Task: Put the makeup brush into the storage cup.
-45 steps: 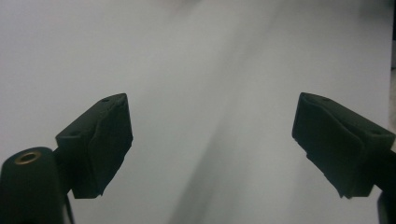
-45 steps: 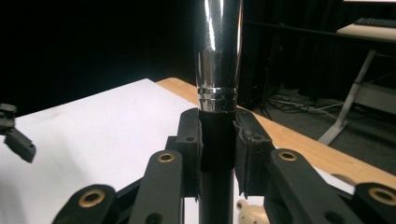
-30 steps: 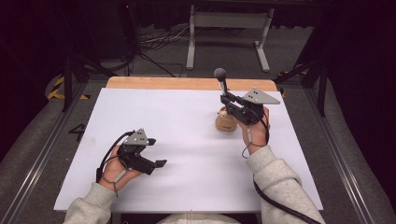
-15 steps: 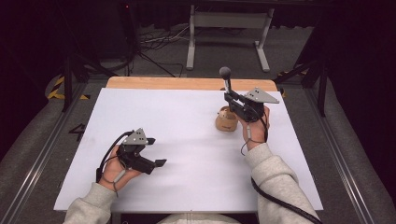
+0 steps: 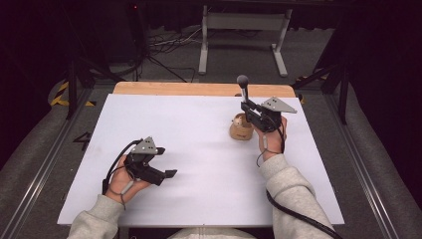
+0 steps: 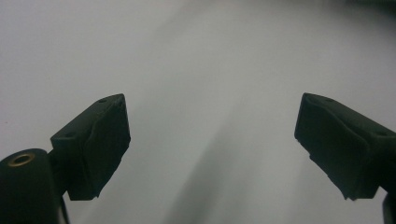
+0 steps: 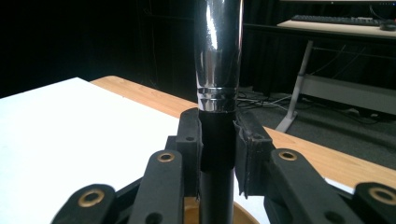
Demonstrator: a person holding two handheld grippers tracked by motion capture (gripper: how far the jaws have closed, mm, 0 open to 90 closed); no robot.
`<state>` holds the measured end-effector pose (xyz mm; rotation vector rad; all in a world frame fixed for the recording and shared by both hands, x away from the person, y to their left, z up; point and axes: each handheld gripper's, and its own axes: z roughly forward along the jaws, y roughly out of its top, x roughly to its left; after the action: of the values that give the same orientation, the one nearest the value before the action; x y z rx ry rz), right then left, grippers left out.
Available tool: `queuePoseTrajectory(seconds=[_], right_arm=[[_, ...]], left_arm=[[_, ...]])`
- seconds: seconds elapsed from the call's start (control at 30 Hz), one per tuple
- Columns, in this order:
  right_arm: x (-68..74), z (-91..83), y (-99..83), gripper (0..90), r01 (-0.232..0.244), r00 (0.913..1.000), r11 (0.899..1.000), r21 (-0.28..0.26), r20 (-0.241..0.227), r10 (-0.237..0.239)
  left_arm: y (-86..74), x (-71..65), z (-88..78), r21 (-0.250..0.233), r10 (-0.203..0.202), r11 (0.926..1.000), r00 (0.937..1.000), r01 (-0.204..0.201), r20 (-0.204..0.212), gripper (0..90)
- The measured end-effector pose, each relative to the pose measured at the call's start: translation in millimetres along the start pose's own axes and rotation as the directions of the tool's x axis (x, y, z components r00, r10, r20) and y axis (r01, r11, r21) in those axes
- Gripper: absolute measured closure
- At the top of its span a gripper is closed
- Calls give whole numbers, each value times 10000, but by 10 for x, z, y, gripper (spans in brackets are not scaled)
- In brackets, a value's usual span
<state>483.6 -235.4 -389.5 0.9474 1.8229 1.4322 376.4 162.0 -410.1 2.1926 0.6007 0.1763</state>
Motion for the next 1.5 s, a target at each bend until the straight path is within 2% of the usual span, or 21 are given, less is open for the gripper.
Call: queuePoseTrajectory(seconds=[0.63, 1.2, 1.23, 1.33, 1.43, 1.47, 1.5], right_arm=[[-50, 14, -212, 741, -610, 9981, 9977, 294, 90, 607], [-52, -14, -329, 736, -828, 9966, 9944, 650, 94, 823], [-48, -19, -328, 728, -852, 9964, 9942, 658, 91, 848], [-54, -38, -312, 627, -960, 9953, 9939, 544, 142, 954], [-64, -62, -278, 549, -842, 9962, 9950, 538, 256, 830], [-64, -62, -278, 549, -842, 9962, 9950, 538, 256, 830], [-77, -83, -252, 502, -1017, 9946, 9941, 376, 219, 1010]], left_arm=[[8, -5, 10, 2, -50, 10000, 10000, 50, 73, 116], [9, -8, 14, -9, -48, 10000, 9999, 48, 108, 115], [8, -7, 13, -4, -48, 10000, 9999, 48, 102, 114], [5, -1, 3, -67, -35, 10000, 10000, 35, 37, 112], [4, 3, -14, -152, -95, 9998, 10000, 94, -25, 112], [4, 3, -14, -152, -95, 9998, 10000, 94, -25, 111], [2, 8, -22, -153, -95, 9998, 9999, 94, -40, 110]])
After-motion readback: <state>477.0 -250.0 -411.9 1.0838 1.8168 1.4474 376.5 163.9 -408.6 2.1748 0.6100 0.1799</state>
